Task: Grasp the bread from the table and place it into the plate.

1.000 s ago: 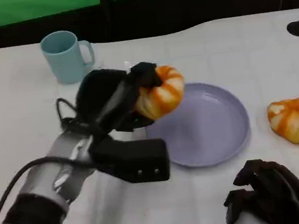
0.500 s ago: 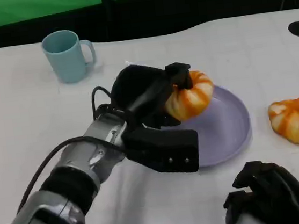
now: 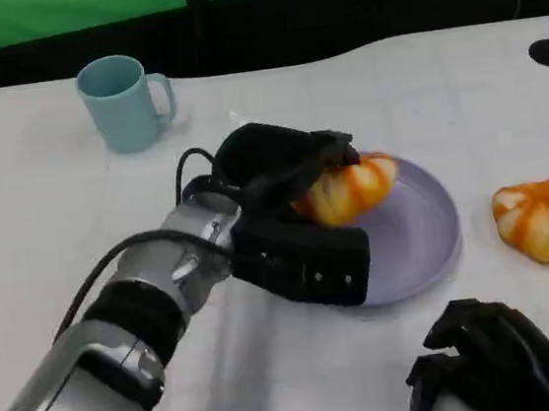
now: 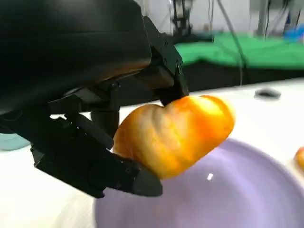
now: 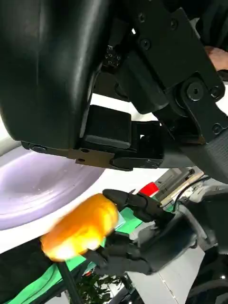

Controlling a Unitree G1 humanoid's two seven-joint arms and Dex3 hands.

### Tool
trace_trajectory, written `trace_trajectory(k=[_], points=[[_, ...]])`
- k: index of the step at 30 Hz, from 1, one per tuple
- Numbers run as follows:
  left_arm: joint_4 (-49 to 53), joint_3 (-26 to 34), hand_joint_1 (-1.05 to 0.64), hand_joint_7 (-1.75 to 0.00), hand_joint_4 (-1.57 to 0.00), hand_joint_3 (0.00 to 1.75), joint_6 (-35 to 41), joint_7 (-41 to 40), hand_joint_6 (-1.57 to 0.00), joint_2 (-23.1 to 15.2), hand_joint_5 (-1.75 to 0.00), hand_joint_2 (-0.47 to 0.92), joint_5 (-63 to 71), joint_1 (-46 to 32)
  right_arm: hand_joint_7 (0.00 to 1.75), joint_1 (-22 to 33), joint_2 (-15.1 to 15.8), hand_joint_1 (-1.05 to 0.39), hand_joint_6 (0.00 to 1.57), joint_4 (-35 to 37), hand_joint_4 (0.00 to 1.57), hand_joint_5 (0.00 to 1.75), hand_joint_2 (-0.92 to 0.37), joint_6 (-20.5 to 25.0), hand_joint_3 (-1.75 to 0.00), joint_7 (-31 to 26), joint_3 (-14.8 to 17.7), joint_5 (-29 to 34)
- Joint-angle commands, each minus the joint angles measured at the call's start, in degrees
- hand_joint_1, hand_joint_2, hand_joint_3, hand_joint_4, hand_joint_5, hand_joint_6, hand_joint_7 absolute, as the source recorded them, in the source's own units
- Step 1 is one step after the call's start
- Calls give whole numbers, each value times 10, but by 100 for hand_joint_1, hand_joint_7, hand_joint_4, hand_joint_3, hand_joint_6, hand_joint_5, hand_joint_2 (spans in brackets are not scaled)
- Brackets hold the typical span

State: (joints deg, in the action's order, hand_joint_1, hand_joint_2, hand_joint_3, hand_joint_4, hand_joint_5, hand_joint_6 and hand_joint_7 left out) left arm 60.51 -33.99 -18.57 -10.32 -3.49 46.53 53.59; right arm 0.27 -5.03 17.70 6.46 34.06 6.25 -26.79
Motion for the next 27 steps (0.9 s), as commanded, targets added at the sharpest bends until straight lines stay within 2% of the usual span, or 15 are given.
trace_trajectory(k=[1,4,11,16,21,27], points=[[2,-10,-52,-2,-31,31,4,55,-40,-11,-61,92,-3,34,37,8,0,-105,157,-8,157,74,-72,-2,-1,-6,-2,0],[-7,-12,-61,0,-24,29,6,91,-32,-16,-49,92,-5,40,37,12,-1,-105,157,-15,157,74,-73,2,-1,-14,-5,2],[-38,-7,-65,-1,-24,29,13,121,-32,-25,-45,92,-11,32,37,21,0,-105,157,-32,157,74,-72,13,0,-23,-10,-3],[-86,-9,-68,-3,-36,29,1,125,-38,-46,-47,92,-14,2,37,33,5,-105,157,-44,157,73,-73,9,-1,-15,-13,-2],[-121,-5,-68,-2,-36,30,13,140,-37,-56,-45,92,-22,-22,37,31,7,-104,157,-40,157,73,-72,13,0,-8,-10,-8],[-228,48,-61,-4,-45,33,-23,123,-44,-100,-44,92,-78,-111,38,24,8,-105,157,-35,157,73,-72,19,0,-13,-5,-10]])
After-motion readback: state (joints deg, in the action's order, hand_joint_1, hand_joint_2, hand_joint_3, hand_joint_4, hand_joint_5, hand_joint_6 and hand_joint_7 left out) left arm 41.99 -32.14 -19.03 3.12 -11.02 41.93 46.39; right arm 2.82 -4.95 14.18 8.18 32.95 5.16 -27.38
